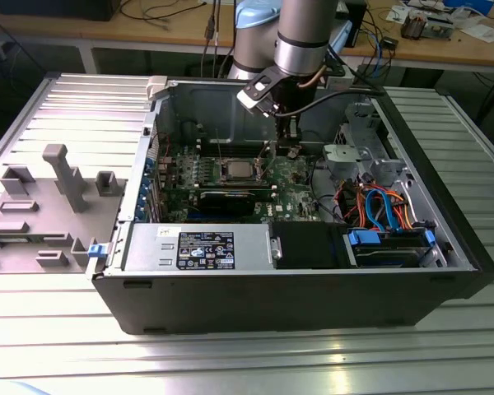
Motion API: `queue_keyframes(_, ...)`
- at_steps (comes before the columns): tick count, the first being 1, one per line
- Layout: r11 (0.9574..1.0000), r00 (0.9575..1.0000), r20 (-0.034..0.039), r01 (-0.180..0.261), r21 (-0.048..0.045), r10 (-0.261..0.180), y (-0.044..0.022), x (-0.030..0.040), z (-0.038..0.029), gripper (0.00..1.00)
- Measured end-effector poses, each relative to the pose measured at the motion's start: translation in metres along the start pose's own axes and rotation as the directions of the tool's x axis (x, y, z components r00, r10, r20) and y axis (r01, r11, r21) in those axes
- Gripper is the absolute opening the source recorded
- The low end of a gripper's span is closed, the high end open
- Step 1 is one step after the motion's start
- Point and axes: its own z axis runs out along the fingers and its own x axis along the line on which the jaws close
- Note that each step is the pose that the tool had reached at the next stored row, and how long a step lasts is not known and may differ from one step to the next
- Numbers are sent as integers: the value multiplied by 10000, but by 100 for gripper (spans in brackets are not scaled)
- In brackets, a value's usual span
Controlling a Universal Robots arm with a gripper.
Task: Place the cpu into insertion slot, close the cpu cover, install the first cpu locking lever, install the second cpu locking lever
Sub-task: 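Close the cpu cover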
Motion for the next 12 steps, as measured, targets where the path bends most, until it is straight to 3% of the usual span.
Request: queue_keyframes(12, 10000, 10000, -3, 0, 0, 0, -34, 0, 0, 11)
